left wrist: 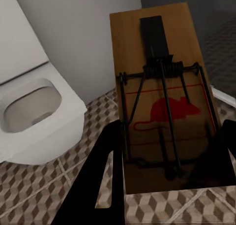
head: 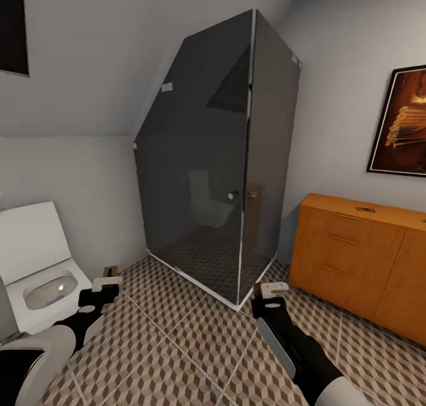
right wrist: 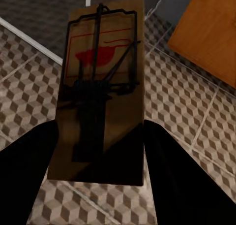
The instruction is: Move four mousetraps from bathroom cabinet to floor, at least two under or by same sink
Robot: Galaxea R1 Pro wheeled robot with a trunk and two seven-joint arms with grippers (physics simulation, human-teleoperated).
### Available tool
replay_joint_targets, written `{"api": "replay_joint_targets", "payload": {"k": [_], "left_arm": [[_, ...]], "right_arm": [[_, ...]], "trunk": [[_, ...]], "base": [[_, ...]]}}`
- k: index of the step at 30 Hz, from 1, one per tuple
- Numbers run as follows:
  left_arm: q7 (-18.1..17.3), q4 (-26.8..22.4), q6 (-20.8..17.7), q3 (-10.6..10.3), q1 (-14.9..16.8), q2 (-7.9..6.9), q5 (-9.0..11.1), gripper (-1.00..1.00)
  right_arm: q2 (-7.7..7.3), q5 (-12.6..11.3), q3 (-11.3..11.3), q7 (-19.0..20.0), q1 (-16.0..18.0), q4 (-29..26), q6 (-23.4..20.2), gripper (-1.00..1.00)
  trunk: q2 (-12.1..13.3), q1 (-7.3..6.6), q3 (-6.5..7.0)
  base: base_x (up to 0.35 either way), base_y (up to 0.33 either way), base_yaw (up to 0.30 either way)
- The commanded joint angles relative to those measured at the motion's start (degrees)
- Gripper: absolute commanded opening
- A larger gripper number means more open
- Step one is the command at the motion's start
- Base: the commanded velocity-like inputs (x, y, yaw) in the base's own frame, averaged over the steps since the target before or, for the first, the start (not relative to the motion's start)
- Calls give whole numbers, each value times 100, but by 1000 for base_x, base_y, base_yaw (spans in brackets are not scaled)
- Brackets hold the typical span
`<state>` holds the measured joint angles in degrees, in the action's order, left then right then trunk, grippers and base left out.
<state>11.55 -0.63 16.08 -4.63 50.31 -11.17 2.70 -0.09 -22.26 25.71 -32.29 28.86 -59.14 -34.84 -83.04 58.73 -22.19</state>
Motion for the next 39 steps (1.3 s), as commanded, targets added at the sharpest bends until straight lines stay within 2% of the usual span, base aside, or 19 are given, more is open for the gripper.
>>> {"api": "replay_joint_targets", "payload": {"k": [1, 5, 8, 10, 11, 15, 19, 20, 23, 26, 33, 35, 36, 37, 38, 39], "left_arm": [[-31, 4, 6, -43, 5, 4, 28, -100], [-150, 2, -22, -29, 5, 9, 78, -100], [-219, 5, -99, -22, 5, 51, 95, -100], [-346, 6, -128, -27, 5, 118, 98, -100], [-473, 4, -140, -31, 5, 160, 102, -100], [-745, 4, -160, -36, 5, 224, 112, -100], [-823, 8, -168, -37, 5, 242, 121, -100], [-829, 9, -171, -36, 5, 244, 123, -100], [-838, 10, -231, -36, 5, 252, 125, -100], [-841, 24, -278, -33, 5, 280, 125, -100], [-832, 41, -310, -29, -38, 285, 149, -100], [-815, 44, -327, -24, -219, 278, 178, -100], [-811, 44, -330, -13, -322, 281, 236, -100], [-808, 45, -332, -4, -452, 286, 387, -100], [-808, 45, -324, 2, -587, 287, 705, -100], [-809, 45, -316, 3, -624, 286, 802, -100]], "right_arm": [[-2, -47, 99, -62, 6, 48, 89, -100], [79, -45, 296, -72, 6, 301, 402, -100], [255, -34, 382, -75, 6, 783, 927, -100], [310, -27, 403, -75, 6, 1082, 1278, -100], [330, -19, 412, -72, 6, 1262, 1489, -100], [354, 5, 423, -55, 6, 1545, 1846, -100], [356, 67, 431, -49, 6, 1592, 1901, -100], [358, 161, 431, -59, 6, 1597, 1905, -100], [373, 702, 414, -165, 6, 1598, 1925, -100], [378, 925, 409, -203, 6, 1560, 1897, -100], [379, 950, 404, -205, 6, 1540, 1847, -100], [387, 946, 407, -200, 6, 1538, 1813, -100], [415, 945, 406, -191, 6, 1538, 1769, -100], [507, 944, 400, -182, 6, 1538, 1691, -100], [643, 944, 391, -175, 6, 1539, 1597, -100], [669, 944, 391, -171, 6, 1540, 1580, -100]], "trunk": [[-4, 0, -5], [-4, 0, 3], [-4, 0, 9], [-4, 0, 12], [-4, 0, 13], [-4, 0, 14], [-4, 0, 14], [-4, 0, 14], [-4, 0, 16], [-4, 0, 23], [-4, 0, 44], [-4, 0, 49], [-4, 0, 52], [-4, 0, 55], [-4, 0, 57], [-4, 0, 60]], "base": [[0, 0, 296], [0, 0, 298], [0, 0, 299], [0, 0, 300], [0, 0, 300], [0, 0, 300], [0, 0, 183], [0, 0, 64], [0, 0, 97], [0, 0, 226], [0, 0, 291], [0, 0, 298], [0, 0, 299], [0, 0, 299], [0, 0, 299], [0, 0, 299]]}}
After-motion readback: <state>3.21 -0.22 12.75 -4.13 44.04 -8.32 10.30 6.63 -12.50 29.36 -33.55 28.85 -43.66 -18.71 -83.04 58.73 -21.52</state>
